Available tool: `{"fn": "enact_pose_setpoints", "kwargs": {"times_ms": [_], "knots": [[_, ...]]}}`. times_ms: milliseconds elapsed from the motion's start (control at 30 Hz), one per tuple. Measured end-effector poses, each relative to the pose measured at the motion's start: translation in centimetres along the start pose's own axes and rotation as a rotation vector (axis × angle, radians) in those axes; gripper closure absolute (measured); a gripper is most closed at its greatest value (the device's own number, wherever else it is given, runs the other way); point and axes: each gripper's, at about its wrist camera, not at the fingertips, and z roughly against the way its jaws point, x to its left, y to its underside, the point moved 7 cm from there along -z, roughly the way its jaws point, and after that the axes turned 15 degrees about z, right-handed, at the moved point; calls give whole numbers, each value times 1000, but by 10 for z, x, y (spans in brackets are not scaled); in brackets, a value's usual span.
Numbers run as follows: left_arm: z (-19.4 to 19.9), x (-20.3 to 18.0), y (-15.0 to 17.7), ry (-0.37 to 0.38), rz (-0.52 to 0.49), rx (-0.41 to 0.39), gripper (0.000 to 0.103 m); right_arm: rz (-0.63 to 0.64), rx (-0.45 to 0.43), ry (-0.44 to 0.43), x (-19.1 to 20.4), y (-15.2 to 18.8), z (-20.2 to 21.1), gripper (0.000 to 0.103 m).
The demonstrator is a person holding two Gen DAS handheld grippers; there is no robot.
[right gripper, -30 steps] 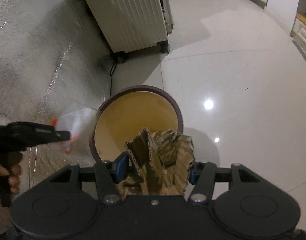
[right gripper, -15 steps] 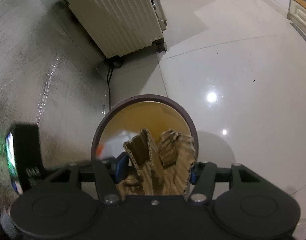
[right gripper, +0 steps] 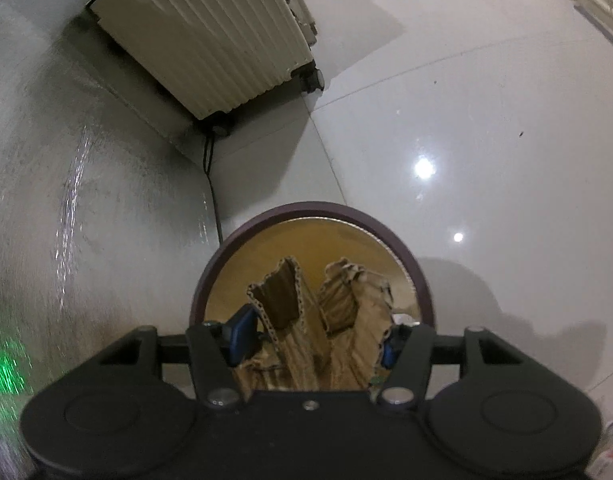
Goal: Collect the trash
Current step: 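Open the right gripper to drop the cardboard while the left releases the clear bag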
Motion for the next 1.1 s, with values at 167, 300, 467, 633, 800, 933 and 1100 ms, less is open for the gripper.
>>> {"fn": "enact_pose_setpoints", "kwargs": {"times_ms": [167, 300, 467, 633, 800, 933, 1100], "knots": [[0, -5, 4, 51, 18, -3, 90, -44, -15, -57, 10, -9, -16, 40], [-1, 3, 6, 60, 84, -9, 67, -81, -48, -118, 16, -11, -21, 13], [-6, 2, 12, 47, 86, 2, 58, -25, -35, -82, 13, -7, -19, 13], [-3, 2, 14, 45, 90, -2, 36, 49, 5, -51, 5, 4, -18, 13], [6, 8, 17, 31, 117, -4, 29, 118, 41, -21, -1, 20, -11, 13], [21, 16, 17, 13, 121, -26, 24, 128, 49, 5, -10, 26, -1, 13], [40, 23, 16, 5, 140, -54, 13, 153, 35, 25, -17, 30, 17, 11]]}}
